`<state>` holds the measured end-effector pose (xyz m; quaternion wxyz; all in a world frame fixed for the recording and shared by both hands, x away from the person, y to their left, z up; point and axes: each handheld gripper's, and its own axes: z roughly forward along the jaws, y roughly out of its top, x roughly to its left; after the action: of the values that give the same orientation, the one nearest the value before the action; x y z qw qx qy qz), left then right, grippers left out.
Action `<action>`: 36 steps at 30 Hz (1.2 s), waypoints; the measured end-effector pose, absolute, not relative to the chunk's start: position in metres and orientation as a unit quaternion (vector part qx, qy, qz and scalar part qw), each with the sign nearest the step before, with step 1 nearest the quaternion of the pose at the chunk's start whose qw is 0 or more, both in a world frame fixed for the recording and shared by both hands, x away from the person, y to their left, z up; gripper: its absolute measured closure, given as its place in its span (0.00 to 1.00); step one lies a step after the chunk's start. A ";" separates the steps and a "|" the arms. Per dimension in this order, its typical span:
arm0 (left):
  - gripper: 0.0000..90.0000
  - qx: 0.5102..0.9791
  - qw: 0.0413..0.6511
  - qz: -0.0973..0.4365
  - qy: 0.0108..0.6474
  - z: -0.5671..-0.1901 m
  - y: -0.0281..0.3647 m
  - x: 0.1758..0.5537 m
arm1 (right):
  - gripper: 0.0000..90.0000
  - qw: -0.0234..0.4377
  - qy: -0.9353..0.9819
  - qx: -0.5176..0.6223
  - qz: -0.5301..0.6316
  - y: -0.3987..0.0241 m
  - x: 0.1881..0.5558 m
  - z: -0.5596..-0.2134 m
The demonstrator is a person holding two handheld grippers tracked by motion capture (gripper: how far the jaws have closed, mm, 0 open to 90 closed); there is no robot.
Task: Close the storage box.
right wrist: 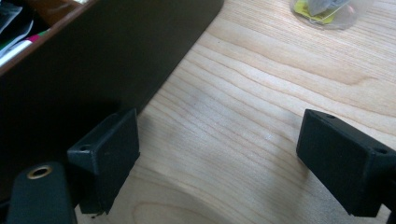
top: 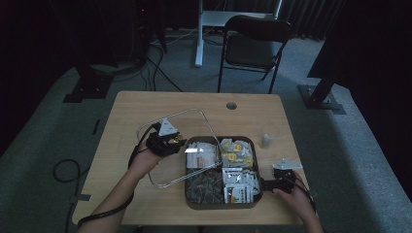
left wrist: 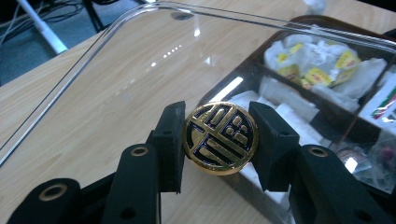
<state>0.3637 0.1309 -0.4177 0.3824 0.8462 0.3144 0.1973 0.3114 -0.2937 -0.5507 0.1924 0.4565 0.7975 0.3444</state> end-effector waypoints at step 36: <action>0.65 0.883 0.403 0.144 0.192 -0.420 0.051 0.338 | 0.14 0.193 0.798 0.456 0.345 -0.294 0.311 -0.551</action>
<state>0.3378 0.0512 -0.4197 0.4027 0.8832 0.1924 0.1437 0.3115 -0.2938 -0.5507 0.1926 0.4560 0.7976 0.3446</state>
